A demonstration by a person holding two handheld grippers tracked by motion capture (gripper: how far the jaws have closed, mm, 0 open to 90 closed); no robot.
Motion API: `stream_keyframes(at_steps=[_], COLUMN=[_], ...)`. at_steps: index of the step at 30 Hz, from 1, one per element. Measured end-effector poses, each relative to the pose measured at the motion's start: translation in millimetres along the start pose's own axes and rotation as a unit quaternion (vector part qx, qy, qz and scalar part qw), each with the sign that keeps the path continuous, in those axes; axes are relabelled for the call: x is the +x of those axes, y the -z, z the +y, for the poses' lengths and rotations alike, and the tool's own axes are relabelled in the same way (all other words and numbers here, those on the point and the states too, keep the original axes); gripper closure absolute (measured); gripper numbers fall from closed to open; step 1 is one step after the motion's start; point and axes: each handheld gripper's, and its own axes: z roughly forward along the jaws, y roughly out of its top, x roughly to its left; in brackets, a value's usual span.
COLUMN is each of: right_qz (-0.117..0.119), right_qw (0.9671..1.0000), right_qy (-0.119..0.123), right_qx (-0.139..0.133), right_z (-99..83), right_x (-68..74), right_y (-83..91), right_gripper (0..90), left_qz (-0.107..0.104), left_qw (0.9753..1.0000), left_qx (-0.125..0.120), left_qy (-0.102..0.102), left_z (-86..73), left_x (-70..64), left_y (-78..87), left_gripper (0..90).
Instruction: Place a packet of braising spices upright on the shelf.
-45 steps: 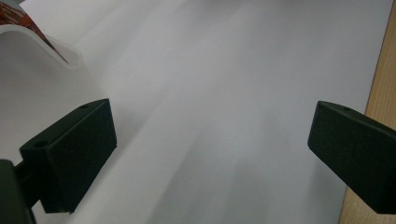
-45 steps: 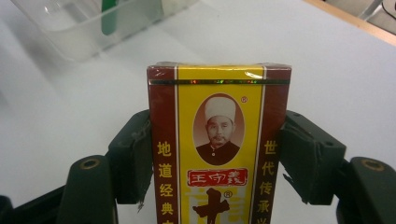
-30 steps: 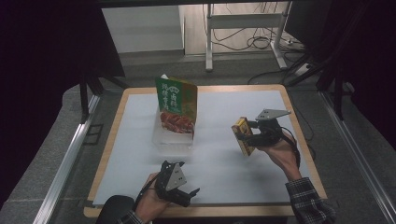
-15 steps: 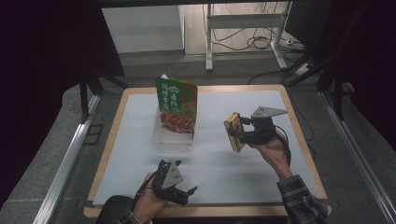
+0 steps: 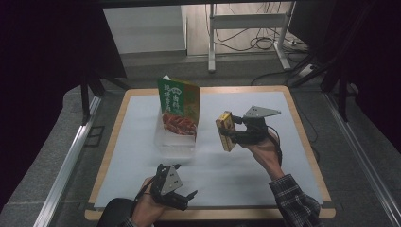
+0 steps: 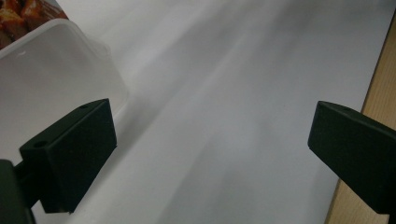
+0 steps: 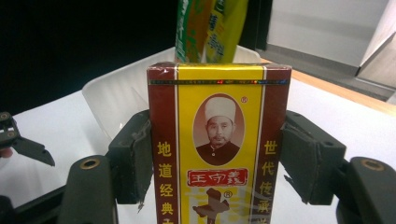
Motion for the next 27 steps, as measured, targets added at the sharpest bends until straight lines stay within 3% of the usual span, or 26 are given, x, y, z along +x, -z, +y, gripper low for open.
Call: stream_keyframes(at_steps=[7,27], right_qz=[0.004,0.031], right_qw=[0.9998,0.9982], right_qy=[0.012,0.016], right_qx=[-0.014,-0.048], right_z=[6.6,18.5], right_x=[10.9,32.8], right_y=[-15.4,-53.9], right_gripper=[32.6,32.5], left_qz=[0.005,0.005], left_qw=[1.0000,1.0000], left_qx=[0.002,0.000], left_qy=[0.001,0.003], left_z=[-2.8,-3.2], left_x=[0.8,-1.6], left_y=[4.6,5.7], left_gripper=[0.8,0.8])
